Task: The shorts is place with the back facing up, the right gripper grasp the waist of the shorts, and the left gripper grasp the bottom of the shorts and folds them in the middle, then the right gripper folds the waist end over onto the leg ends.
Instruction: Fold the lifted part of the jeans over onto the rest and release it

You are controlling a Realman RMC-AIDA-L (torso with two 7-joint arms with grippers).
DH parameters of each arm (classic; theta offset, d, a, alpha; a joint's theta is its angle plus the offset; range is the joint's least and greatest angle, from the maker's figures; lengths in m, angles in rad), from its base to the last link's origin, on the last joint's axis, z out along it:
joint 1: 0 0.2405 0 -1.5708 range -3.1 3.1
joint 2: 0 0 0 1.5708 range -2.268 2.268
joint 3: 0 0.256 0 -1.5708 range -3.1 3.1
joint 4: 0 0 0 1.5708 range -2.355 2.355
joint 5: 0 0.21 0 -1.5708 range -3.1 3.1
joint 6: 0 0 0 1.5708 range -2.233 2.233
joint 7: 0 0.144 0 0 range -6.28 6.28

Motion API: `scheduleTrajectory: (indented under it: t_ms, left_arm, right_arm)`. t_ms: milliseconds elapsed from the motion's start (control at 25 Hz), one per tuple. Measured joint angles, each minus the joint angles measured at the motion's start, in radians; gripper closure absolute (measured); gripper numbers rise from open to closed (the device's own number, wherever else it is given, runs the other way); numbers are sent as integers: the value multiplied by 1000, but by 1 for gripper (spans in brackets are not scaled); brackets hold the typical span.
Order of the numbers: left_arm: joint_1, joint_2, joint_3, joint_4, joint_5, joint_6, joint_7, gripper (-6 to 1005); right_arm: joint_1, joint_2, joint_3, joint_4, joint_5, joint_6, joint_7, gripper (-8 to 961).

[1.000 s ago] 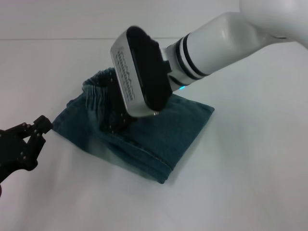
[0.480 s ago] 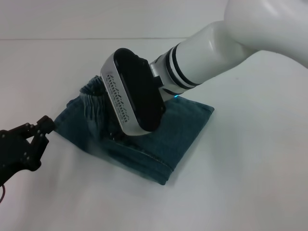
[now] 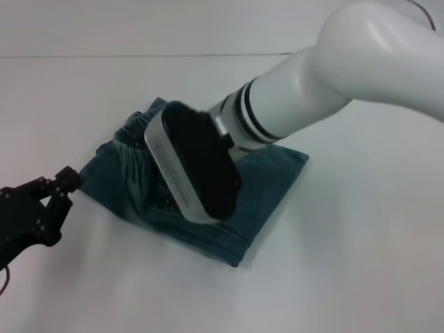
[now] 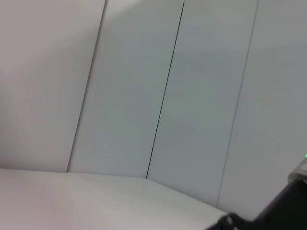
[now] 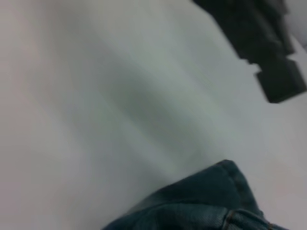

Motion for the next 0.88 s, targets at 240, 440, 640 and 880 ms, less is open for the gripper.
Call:
scheduleTrajectory:
  t_ms: [240,440,640,880]
  left_arm:
    - [-2,0,-1,-13,0,4,6,953]
    - [-1,0,-1,-21,0,3,12,952]
    - [-1,0,-2,-22,0,5,12,952]
    - [-2,0,-1,-22,0,2,12,952]
  right_arm:
    - [-1,7,-63,4,-52,64,8,35]
    - [-14,2,-61,-8,-60,95,22,37]
    - [-61,-1,-56,-77,-73,121,26,38]
    - [-93,-9,6,-159,-65,63,60,38]
